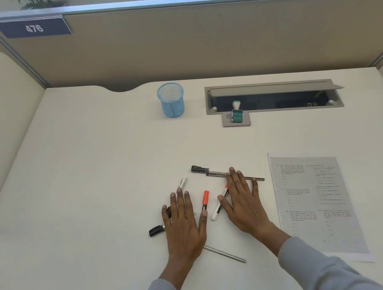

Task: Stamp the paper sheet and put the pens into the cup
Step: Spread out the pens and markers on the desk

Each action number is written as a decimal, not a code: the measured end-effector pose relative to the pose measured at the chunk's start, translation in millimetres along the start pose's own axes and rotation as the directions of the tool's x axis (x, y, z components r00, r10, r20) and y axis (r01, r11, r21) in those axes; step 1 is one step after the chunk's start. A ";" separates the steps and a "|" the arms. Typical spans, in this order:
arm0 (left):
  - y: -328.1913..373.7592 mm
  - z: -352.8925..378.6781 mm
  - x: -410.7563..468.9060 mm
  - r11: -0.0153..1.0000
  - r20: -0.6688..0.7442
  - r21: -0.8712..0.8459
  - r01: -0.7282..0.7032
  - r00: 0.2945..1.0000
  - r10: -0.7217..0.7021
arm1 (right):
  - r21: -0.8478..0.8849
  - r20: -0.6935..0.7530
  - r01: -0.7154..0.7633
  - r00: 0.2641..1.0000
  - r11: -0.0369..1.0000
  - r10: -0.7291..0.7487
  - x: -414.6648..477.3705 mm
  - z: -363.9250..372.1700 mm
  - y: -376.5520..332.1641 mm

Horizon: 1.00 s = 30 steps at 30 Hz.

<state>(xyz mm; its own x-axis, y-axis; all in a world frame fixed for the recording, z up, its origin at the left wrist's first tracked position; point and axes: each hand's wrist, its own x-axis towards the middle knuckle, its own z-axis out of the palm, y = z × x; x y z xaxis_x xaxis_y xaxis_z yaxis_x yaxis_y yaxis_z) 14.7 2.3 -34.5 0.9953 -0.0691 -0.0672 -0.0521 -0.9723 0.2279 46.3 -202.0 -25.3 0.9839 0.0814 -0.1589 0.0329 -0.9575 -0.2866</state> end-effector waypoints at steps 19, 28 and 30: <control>-62.0 -18.7 37.9 0.999 -0.020 0.042 0.021 1.000 -0.021 | -0.026 0.029 0.034 0.999 0.999 -0.033 3.2 27.9 -85.9; -101.7 -31.1 63.2 0.996 -0.023 0.062 0.058 0.998 -0.057 | -0.042 0.099 0.114 0.989 0.993 -0.110 30.1 31.1 -130.7; -109.2 -33.9 70.3 0.995 -0.017 0.070 0.065 0.998 -0.064 | -0.042 0.117 0.129 0.985 0.991 -0.123 38.6 31.0 -139.0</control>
<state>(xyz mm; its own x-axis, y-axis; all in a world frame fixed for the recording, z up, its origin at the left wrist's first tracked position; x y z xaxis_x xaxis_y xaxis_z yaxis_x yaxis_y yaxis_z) 93.0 111.2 -31.2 0.9979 -0.0026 -0.0647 0.0074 -0.9880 0.1541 74.3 -57.2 -20.9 0.9451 0.2305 -0.2315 0.1669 -0.9499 -0.2644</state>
